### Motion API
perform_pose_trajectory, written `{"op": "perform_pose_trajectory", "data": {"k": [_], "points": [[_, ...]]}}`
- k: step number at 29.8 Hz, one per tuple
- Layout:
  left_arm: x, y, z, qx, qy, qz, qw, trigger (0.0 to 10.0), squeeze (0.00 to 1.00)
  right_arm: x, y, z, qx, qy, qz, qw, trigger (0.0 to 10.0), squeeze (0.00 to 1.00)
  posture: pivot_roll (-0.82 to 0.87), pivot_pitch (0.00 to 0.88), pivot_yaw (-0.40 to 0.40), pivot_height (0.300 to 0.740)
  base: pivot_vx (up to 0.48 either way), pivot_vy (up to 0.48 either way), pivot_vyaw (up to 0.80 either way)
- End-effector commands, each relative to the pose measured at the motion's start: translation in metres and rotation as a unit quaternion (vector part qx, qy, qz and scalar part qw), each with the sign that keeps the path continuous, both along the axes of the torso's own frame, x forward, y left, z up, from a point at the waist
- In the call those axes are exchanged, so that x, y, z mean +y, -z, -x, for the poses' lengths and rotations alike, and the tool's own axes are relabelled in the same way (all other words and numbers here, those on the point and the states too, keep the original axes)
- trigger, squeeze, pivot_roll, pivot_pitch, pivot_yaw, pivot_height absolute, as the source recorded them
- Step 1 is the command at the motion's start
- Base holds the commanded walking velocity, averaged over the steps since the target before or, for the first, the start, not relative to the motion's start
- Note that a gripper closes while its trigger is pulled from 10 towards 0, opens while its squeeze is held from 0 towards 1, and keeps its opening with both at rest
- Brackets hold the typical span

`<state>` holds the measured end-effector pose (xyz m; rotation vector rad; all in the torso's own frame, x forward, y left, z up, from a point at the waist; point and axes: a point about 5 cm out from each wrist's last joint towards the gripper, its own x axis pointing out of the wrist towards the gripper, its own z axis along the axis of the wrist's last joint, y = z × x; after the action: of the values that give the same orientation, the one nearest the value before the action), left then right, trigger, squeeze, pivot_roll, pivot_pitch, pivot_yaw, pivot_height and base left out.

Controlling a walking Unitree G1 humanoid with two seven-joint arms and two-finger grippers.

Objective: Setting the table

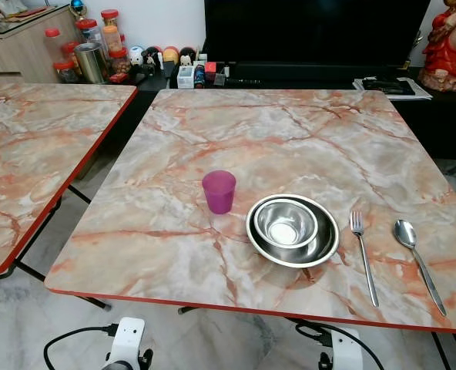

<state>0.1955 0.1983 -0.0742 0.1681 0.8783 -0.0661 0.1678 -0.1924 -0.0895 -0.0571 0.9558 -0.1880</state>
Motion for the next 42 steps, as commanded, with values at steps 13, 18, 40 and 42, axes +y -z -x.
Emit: {"op": "perform_pose_trajectory", "data": {"k": [13,18,40,42], "points": [[0.014,0.005,0.012,0.026,-0.061,0.004,0.998,10.0,0.0,-0.002,-0.001,-0.002,-0.002,-0.001,-0.006,1.0,10.0,0.0,0.0,0.0,0.012,0.74,0.0,0.12,0.0],[0.019,0.007,0.018,0.033,-0.065,-0.002,0.997,10.0,0.0,-0.001,0.0,0.0,0.001,-0.002,-0.006,1.0,10.0,0.0,0.0,0.0,0.017,0.74,0.0,0.48,0.0],[0.022,0.006,0.017,0.036,-0.059,-0.009,0.998,10.0,0.0,0.003,0.001,0.002,0.007,-0.012,-0.01,1.0,10.0,0.0,0.0,0.0,0.033,0.74,0.0,0.48,0.0],[0.023,0.006,0.018,0.036,-0.06,-0.01,0.998,10.0,0.0,0.003,0.002,0.002,0.008,-0.013,-0.01,1.0,10.0,0.0,0.0,0.0,0.032,0.74,0.0,0.48,0.0]]}}
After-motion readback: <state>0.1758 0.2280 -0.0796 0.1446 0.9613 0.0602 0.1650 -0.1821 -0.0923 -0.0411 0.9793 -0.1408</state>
